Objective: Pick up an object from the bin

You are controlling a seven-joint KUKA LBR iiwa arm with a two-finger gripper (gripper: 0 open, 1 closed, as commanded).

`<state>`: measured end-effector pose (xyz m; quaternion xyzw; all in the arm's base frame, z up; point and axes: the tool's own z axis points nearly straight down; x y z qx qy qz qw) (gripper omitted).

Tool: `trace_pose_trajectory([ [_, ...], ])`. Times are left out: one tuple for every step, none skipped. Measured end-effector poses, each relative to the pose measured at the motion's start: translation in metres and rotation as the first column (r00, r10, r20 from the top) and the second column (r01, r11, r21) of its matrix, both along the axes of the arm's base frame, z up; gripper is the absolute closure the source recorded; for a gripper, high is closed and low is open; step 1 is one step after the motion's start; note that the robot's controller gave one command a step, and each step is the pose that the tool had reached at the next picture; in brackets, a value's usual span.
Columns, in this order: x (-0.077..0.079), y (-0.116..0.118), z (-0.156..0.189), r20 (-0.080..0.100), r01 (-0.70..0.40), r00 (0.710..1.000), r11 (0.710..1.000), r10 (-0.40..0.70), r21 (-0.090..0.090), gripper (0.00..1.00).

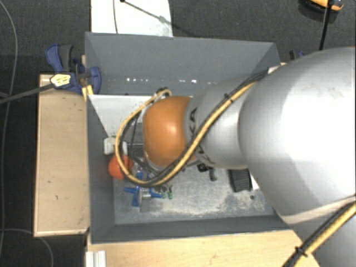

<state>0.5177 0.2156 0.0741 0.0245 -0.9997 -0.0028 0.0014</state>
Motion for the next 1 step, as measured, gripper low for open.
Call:
trace_pose_trajectory([
  [0.0001, -0.0001, 0.0000, 0.000, 0.004, 1.000, 1.000, -0.004, 0.000, 1.00],
])
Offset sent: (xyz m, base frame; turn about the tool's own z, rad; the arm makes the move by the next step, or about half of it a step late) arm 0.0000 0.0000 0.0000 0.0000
